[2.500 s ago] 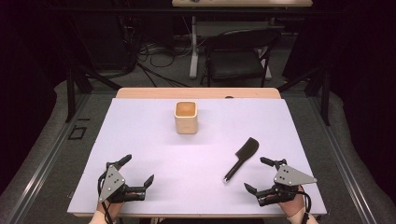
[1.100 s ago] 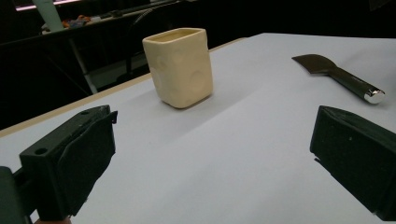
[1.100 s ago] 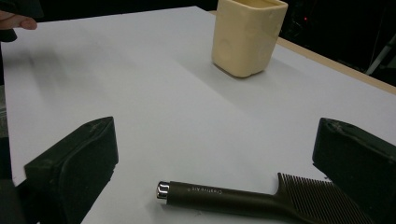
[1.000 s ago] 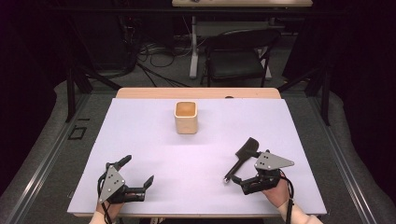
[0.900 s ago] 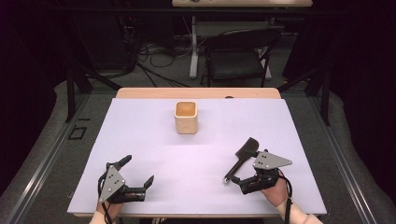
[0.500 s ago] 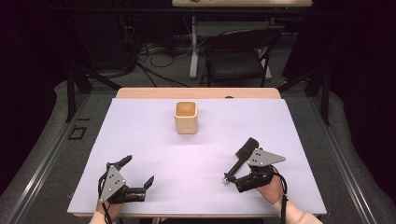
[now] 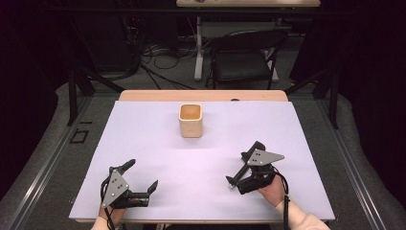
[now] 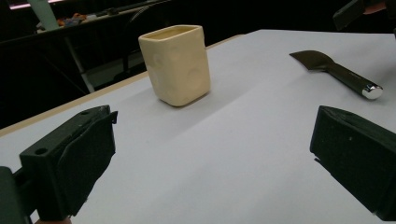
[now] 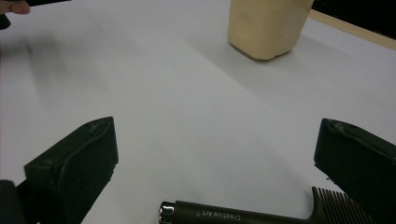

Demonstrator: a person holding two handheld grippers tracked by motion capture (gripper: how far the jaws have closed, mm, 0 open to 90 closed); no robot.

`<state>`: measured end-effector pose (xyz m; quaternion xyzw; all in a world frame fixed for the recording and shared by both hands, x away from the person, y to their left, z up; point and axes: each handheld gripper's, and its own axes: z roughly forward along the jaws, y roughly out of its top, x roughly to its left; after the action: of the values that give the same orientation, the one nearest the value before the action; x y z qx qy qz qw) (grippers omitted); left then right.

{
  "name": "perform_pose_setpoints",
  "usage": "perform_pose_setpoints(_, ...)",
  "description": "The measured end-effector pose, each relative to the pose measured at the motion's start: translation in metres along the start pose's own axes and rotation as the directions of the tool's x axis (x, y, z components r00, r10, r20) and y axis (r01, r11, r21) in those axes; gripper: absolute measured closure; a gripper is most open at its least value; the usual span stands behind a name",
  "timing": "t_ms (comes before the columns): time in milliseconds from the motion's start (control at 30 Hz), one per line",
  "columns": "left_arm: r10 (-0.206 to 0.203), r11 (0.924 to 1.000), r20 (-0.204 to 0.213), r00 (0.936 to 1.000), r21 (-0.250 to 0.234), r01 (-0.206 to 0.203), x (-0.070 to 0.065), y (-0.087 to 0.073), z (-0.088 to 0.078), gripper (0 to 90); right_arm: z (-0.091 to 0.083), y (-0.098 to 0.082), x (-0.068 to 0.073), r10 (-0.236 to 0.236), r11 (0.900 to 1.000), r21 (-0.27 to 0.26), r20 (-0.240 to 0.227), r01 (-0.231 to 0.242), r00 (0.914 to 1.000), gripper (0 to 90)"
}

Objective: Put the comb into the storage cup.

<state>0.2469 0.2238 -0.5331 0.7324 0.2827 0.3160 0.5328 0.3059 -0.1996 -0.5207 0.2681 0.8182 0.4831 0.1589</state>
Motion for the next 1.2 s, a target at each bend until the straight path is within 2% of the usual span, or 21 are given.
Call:
perform_pose_setpoints(200,0.002,1.0,0.0,1.0,-0.005,-0.002,0.0,0.001,0.001,0.0,0.005,0.0,-0.003,0.022,1.0,0.016,-0.004,-0.022,0.9997,0.0)
perform_pose_setpoints(233,-0.001,1.0,0.003,1.0,-0.007,0.001,0.0,0.0,0.001,0.0,0.007,0.0,-0.005,0.037,0.999,0.025,-0.009,-0.037,0.9993,0.0)
perform_pose_setpoints(500,-0.001,0.9999,0.008,1.0,-0.01,0.001,0.0,0.001,0.001,0.0,0.013,-0.002,-0.004,0.062,0.994,0.087,-0.001,-0.061,0.9981,0.0)
perform_pose_setpoints(567,-0.006,0.9999,0.005,1.0,-0.012,0.006,0.0,0.001,0.001,0.0,0.013,-0.002,-0.003,0.053,0.994,0.099,-0.004,-0.052,0.9986,3.1)
perform_pose_setpoints(733,0.004,0.9999,0.016,0.9999,-0.014,-0.004,-0.001,0.002,0.0,0.0,0.011,-0.002,0.0,0.025,0.995,0.098,0.018,-0.026,0.9995,21.7)
perform_pose_setpoints(767,0.004,0.9999,0.016,0.9999,-0.014,-0.004,-0.001,0.002,0.0,0.0,0.011,-0.002,0.0,0.025,0.995,0.098,0.018,-0.026,0.9995,21.7)
perform_pose_setpoints(800,0.005,0.9999,0.02,0.9998,-0.009,-0.004,-0.001,0.002,0.001,0.0,0.012,-0.003,-0.001,0.018,0.994,0.104,0.023,-0.02,0.9996,30.2)
perform_pose_setpoints(833,0.005,0.9999,0.02,0.9998,-0.009,-0.004,-0.001,0.002,0.001,0.1,0.012,-0.003,-0.001,0.018,0.994,0.104,0.023,-0.02,0.9996,30.2)
perform_pose_setpoints(867,0.001,1.0,0.022,0.9998,-0.005,-0.001,-0.001,0.001,0.003,0.1,0.013,-0.004,-0.002,0.017,0.993,0.116,0.025,-0.02,0.9995,41.8)
perform_pose_setpoints(900,0.001,1.0,0.022,0.9998,-0.005,-0.001,-0.001,0.001,0.003,0.1,0.013,-0.004,-0.002,0.017,0.993,0.116,0.025,-0.02,0.9995,41.8)
perform_pose_setpoints(933,0.0,1.0,0.022,0.9998,-0.003,0.0,-0.001,0.001,0.003,0.1,0.013,-0.004,-0.002,0.014,0.992,0.122,0.028,-0.017,0.9995,46.0)
perform_pose_setpoints(1033,0.005,1.0,0.021,0.9998,0.001,-0.005,-0.001,0.001,0.003,0.1,0.014,-0.006,-0.003,0.004,0.989,0.148,0.026,-0.008,0.9997,61.3)
perform_pose_setpoints(1067,0.003,1.0,0.02,0.9998,-0.002,-0.003,-0.001,0.001,0.002,0.1,0.015,-0.007,-0.003,-0.011,0.986,0.166,0.013,0.009,0.9998,70.6)
perform_pose_setpoints(1100,0.003,1.0,0.02,0.9998,-0.002,-0.003,-0.001,0.001,0.002,0.1,0.015,-0.007,-0.003,-0.011,0.986,0.166,0.013,0.009,0.9998,70.6)
perform_pose_setpoints(1133,0.007,1.0,0.019,0.9998,-0.001,-0.007,-0.002,0.001,0.002,0.1,0.016,-0.008,-0.001,-0.025,0.984,0.177,0.011,0.023,0.9996,77.1)
perform_pose_setpoints(1200,0.008,1.0,0.021,0.9998,-0.001,-0.008,-0.001,0.001,0.002,0.1,0.016,-0.008,0.0,-0.031,0.983,0.179,0.009,0.029,0.9995,79.7)
